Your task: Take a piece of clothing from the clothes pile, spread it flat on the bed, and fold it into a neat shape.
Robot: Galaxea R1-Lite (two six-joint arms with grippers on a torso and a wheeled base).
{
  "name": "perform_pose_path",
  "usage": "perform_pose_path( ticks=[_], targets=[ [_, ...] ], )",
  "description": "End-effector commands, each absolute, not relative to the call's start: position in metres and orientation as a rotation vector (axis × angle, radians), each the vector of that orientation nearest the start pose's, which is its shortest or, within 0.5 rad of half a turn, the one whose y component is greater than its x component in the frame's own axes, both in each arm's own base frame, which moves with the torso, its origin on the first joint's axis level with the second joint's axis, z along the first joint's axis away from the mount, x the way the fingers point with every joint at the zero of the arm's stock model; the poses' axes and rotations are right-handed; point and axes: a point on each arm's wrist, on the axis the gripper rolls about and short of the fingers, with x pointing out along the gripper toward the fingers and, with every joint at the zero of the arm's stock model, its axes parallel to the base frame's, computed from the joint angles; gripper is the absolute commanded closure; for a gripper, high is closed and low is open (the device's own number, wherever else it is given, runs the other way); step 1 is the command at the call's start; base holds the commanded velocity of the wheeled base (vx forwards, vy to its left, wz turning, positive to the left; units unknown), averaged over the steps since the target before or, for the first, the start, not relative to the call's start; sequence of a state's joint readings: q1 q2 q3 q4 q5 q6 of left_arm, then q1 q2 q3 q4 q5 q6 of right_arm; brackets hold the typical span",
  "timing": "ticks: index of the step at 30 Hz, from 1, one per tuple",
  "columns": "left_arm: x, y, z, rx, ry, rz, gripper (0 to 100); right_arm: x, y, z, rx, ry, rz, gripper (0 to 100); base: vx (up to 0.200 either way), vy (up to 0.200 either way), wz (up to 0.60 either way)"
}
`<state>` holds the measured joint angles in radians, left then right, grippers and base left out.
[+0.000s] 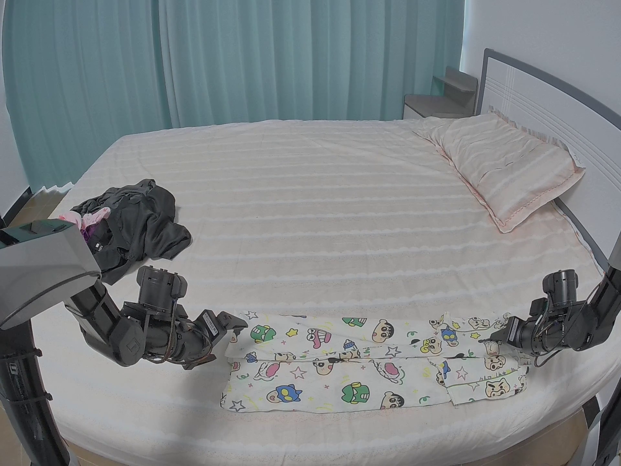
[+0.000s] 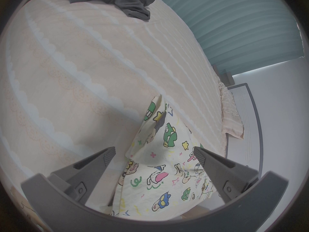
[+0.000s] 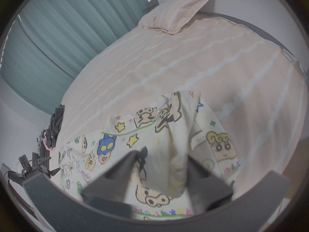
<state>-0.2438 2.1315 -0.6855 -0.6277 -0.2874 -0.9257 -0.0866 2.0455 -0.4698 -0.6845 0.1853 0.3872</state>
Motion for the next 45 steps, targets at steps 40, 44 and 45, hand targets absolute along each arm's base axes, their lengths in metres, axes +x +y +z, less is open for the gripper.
perform_pose_path(
  ticks=[40,44,45],
  targets=[
    [0.292,-0.107,0.01,-0.636,1.021,-0.191,0,0.277,-0.048,0.033,0.554,0.703,-0.106,0,0.0,0.0,0.0],
    [0.295,-0.109,0.0,-0.55,1.013,-0.166,0,0.276,-0.046,0.034,0.551,0.7,-0.099,0,0.0,0.0,0.0],
    [0.296,-0.109,-0.005,-0.504,1.011,-0.162,0,0.276,-0.046,0.035,0.551,0.7,-0.098,0,0.0,0.0,0.0]
  ],
)
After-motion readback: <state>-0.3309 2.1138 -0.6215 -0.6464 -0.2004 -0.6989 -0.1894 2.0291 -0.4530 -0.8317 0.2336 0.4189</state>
